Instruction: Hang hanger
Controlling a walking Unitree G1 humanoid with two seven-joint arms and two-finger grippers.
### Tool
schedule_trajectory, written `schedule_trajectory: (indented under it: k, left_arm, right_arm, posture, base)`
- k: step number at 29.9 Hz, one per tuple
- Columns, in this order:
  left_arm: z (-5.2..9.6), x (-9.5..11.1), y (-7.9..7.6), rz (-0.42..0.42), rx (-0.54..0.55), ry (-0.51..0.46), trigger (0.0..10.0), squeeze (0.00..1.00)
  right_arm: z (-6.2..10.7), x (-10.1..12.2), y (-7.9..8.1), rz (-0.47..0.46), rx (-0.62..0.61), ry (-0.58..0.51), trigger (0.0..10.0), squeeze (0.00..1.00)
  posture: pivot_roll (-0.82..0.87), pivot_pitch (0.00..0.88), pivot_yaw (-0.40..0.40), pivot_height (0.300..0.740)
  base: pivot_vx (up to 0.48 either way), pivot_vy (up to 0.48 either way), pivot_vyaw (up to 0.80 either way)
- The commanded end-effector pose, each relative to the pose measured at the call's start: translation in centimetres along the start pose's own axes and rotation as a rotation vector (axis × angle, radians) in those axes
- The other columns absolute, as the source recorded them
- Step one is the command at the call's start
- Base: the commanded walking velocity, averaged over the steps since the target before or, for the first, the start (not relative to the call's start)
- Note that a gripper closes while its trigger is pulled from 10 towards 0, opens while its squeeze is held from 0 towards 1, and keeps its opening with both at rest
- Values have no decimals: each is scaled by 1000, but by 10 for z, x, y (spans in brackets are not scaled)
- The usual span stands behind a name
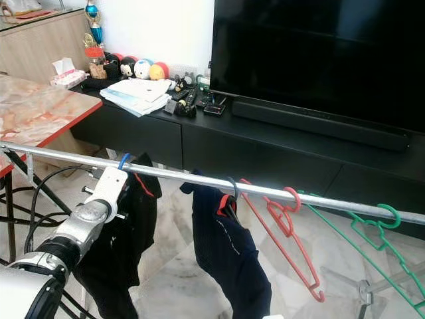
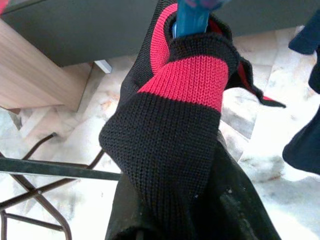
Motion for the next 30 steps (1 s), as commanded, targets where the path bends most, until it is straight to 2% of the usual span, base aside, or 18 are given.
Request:
schedule_trajectory:
  k: [1, 9, 11, 13, 18, 19, 20, 21, 28, 30]
  left_arm:
    - [-1, 8, 0, -22, 6, -16, 10000, 0]
    - [0, -2, -14, -35, -20, 18, 10000, 0]
    - [3, -20, -24, -15, -37, 71, 10000, 0]
    - [4, -27, -30, 17, -49, 88, 10000, 0]
    - [7, -34, -35, 58, -36, 78, 10000, 0]
    - [7, -32, -34, 100, -24, 56, 10000, 43]
    - [7, -29, -33, 129, -14, 29, 10000, 706]
    - [7, -27, -32, 130, 0, 15, 10000, 1000]
    - [7, -16, -25, 172, 31, -59, 10000, 1000]
    - [8, -8, -18, 194, 50, -116, 10000, 1000]
  right_arm:
    - [1, -1, -4, 13, -9, 8, 10000, 0]
    - [1, -3, -5, 22, -12, 15, 10000, 0]
    - [1, -4, -5, 21, -12, 16, 10000, 0]
    - [1, -5, -5, 20, -11, 17, 10000, 0]
    - [1, -5, -4, 19, -12, 16, 10000, 0]
    - [1, -5, -4, 20, -12, 16, 10000, 0]
    - [1, -5, -4, 21, -11, 16, 10000, 0]
    - [1, -5, -4, 23, -11, 17, 10000, 0]
    - [1, -6, -3, 22, -10, 15, 10000, 0]
    - [1, -6, -3, 25, -9, 16, 10000, 0]
  posture:
    - [-12, 49, -33, 740]
    - [-14, 47, -34, 740]
    - [-17, 41, -30, 740]
    - [-16, 39, -30, 740]
    - [-13, 35, -28, 740]
    - [-10, 29, -28, 740]
    - [-9, 28, -28, 740]
    - [-8, 25, -27, 740]
    - [-2, 15, -24, 740]
    - [14, 9, -25, 740]
  base:
    - [0, 0, 0]
    - [0, 0, 0]
    - [0, 0, 0]
    - [0, 0, 0]
    - [0, 0, 0]
    - [0, 0, 0]
    - [0, 0, 0]
    - [0, 0, 0]
    - [0, 0, 0]
    - [0, 0, 0]
Point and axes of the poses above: a point about 5 cm out from each wrist's last joint towards the gripper, its own z axis pointing back from the gripper into the wrist, its own x axis along the axis of the wrist's last joint, y = z × x, the point moved 3 cm from there along -z, pointing out of the wrist towards the gripper, and after that the axes turned 3 degrees about -z, right-handed, at the moved point
